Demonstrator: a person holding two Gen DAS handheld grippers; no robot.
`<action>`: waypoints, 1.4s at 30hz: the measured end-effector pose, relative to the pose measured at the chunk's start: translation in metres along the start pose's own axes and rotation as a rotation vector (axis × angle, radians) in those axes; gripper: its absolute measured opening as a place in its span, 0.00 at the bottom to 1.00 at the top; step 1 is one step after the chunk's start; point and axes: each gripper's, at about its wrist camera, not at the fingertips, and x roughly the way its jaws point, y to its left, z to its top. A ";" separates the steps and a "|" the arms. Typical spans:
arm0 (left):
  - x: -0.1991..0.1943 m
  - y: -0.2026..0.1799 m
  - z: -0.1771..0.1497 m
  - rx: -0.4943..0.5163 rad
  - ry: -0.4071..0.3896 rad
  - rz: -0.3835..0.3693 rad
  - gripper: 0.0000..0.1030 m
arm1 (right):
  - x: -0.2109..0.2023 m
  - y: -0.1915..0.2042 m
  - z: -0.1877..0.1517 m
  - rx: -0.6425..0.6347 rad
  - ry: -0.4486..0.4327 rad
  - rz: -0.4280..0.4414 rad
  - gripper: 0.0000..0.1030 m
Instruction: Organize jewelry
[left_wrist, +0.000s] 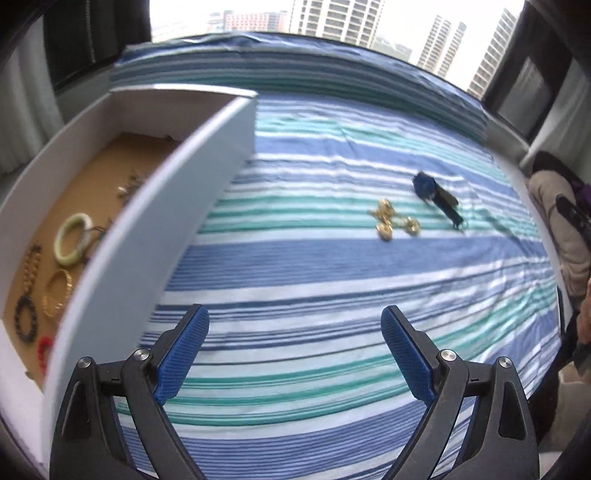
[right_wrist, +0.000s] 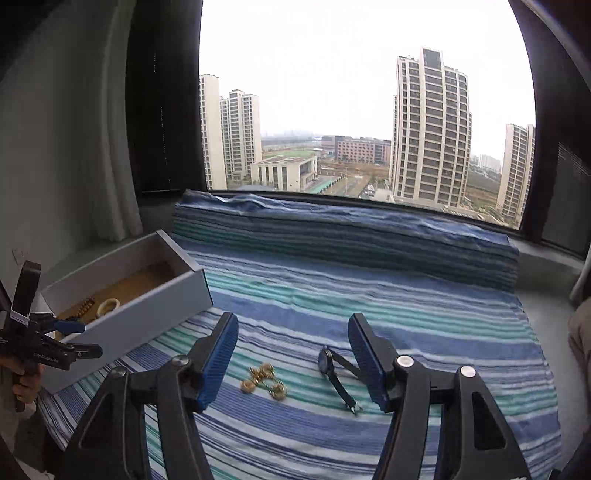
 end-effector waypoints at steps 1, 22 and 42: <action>0.010 -0.010 -0.002 0.015 0.027 -0.009 0.92 | 0.007 -0.009 -0.017 0.033 0.042 -0.006 0.61; 0.138 -0.096 0.098 0.135 0.119 -0.077 0.59 | 0.017 -0.030 -0.128 0.289 0.198 0.153 0.61; 0.145 -0.100 0.084 0.215 0.121 -0.054 0.02 | 0.011 -0.055 -0.076 0.253 0.242 0.171 0.61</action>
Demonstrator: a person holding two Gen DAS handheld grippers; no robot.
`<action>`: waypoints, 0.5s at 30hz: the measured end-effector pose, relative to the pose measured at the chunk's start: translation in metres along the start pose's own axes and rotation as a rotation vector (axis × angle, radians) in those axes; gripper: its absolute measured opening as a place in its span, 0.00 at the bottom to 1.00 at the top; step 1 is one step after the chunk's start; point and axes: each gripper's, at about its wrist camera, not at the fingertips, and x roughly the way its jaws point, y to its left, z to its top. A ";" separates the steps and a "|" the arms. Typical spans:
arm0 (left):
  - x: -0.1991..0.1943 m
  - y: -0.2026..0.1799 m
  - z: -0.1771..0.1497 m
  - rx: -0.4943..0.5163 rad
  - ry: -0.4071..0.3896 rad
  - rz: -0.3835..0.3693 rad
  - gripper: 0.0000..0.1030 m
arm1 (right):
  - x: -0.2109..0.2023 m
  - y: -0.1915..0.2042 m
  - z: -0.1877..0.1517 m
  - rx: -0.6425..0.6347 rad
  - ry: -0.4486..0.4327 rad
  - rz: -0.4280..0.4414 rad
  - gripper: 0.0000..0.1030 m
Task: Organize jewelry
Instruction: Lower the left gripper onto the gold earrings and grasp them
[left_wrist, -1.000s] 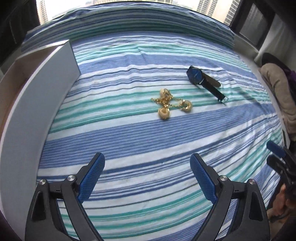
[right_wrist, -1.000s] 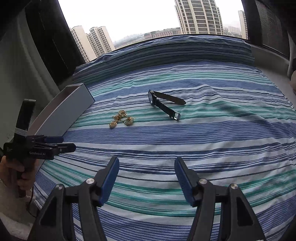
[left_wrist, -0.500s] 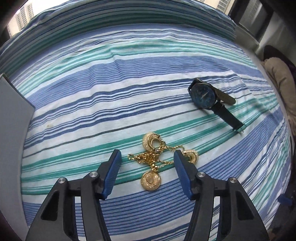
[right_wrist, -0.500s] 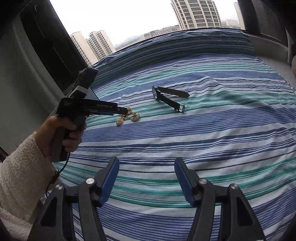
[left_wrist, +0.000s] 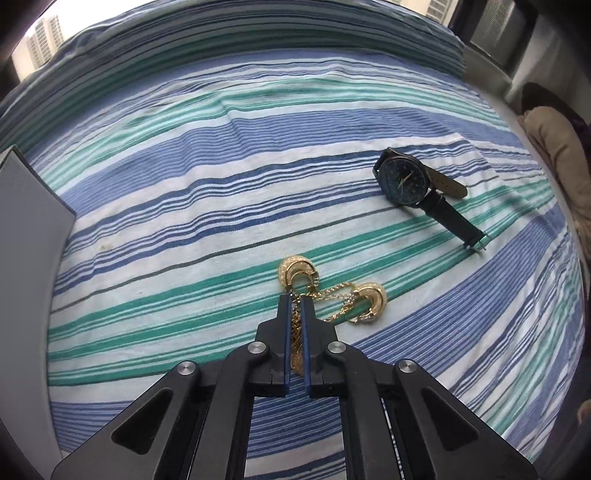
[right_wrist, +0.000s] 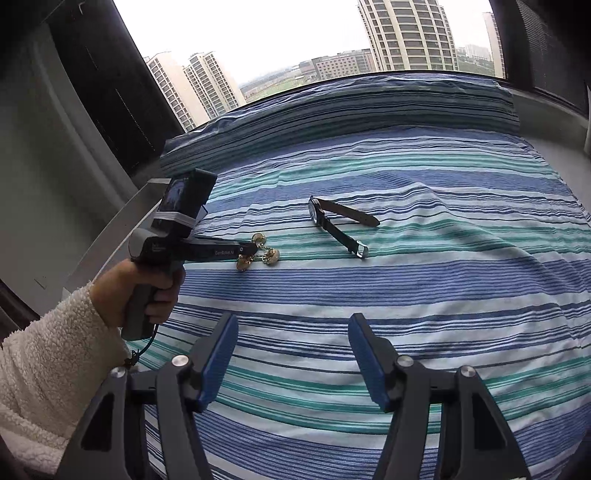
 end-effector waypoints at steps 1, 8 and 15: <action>-0.004 0.004 -0.003 -0.006 -0.007 -0.004 0.02 | 0.002 -0.003 0.009 0.010 0.009 0.001 0.61; -0.018 0.030 -0.023 -0.079 -0.006 -0.026 0.02 | 0.072 -0.016 0.076 -0.051 0.110 -0.011 0.61; -0.026 0.047 -0.054 -0.127 0.014 -0.044 0.02 | 0.197 -0.005 0.112 -0.262 0.266 -0.080 0.61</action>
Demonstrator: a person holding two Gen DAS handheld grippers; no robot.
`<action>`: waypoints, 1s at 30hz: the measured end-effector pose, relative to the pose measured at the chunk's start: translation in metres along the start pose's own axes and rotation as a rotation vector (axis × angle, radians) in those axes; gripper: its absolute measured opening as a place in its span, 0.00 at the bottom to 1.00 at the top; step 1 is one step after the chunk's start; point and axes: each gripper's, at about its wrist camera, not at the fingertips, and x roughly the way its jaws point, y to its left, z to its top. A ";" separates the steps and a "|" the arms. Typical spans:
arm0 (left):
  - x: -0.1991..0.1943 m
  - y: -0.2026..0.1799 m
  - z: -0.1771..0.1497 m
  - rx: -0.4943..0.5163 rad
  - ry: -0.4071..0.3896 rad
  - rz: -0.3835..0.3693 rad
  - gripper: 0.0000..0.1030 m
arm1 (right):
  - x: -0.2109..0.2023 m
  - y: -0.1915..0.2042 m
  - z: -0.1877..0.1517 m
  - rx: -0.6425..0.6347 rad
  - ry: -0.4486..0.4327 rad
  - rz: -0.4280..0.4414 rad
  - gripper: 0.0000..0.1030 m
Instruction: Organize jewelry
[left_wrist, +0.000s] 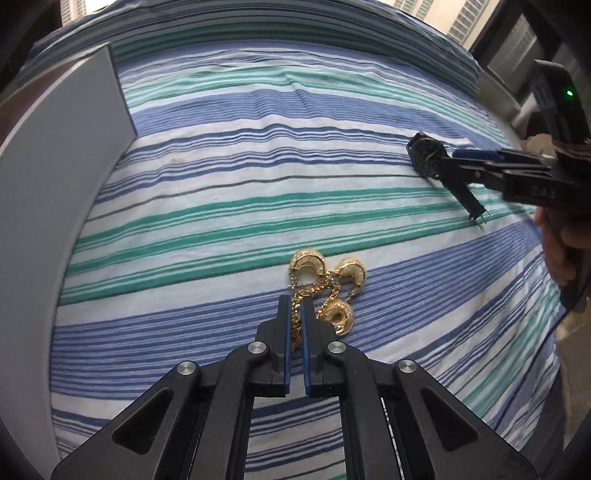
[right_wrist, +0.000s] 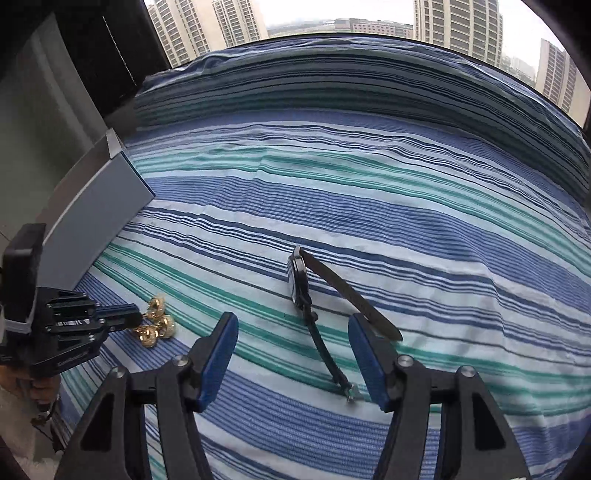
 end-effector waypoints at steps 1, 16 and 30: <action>-0.001 0.004 -0.005 -0.007 0.004 -0.005 0.02 | 0.013 0.000 0.006 -0.008 0.018 -0.006 0.61; -0.044 0.036 -0.094 -0.075 0.017 -0.033 0.02 | -0.027 0.045 -0.081 0.124 0.067 0.205 0.12; -0.072 0.050 -0.133 -0.051 -0.017 -0.042 0.72 | -0.080 0.086 -0.159 0.008 -0.029 0.055 0.52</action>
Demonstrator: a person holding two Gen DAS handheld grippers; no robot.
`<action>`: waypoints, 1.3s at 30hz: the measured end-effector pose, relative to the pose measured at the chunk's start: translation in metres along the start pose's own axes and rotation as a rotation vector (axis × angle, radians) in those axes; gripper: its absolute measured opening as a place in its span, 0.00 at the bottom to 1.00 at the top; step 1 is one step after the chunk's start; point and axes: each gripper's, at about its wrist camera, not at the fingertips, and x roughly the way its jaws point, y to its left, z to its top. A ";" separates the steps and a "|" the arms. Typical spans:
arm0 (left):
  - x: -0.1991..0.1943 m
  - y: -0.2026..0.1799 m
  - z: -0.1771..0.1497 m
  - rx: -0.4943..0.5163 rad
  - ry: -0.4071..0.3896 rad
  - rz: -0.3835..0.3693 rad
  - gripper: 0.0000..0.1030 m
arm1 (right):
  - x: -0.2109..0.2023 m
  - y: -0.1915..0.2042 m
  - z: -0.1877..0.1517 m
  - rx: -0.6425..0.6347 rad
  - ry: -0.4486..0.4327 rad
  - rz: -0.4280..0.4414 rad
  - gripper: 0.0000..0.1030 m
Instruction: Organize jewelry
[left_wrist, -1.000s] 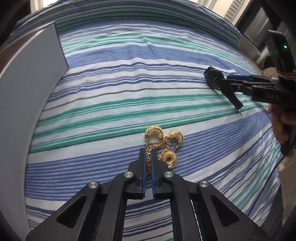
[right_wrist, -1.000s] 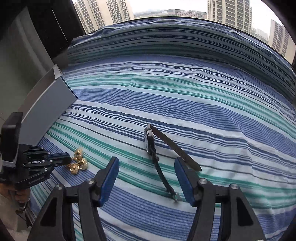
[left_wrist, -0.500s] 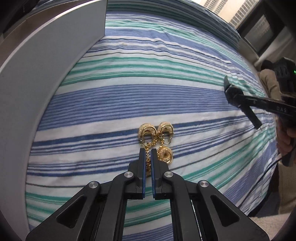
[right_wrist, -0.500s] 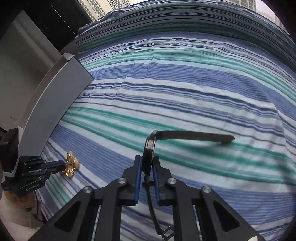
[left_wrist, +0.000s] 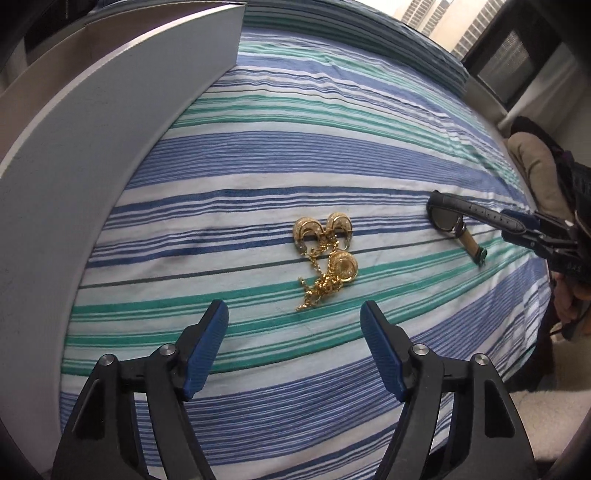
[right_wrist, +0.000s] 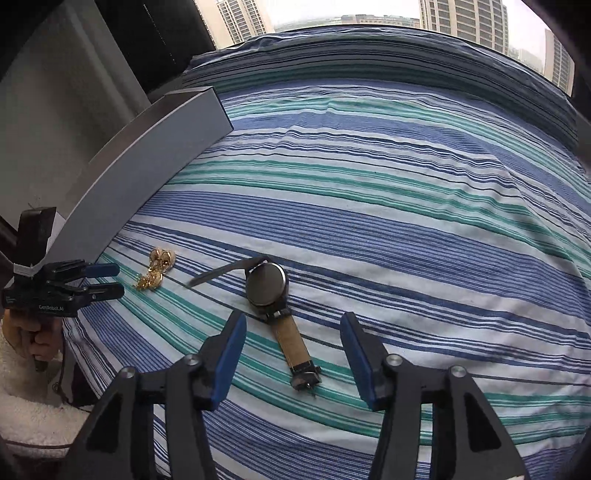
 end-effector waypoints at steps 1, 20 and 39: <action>0.002 0.000 -0.001 0.007 0.003 -0.002 0.72 | 0.001 0.002 -0.001 -0.022 0.012 -0.010 0.52; 0.022 -0.024 0.007 0.117 -0.024 0.043 0.07 | 0.077 0.026 0.019 -0.208 0.097 -0.050 0.60; -0.161 0.026 0.028 -0.100 -0.292 -0.043 0.05 | -0.019 0.054 0.054 -0.230 -0.088 0.080 0.41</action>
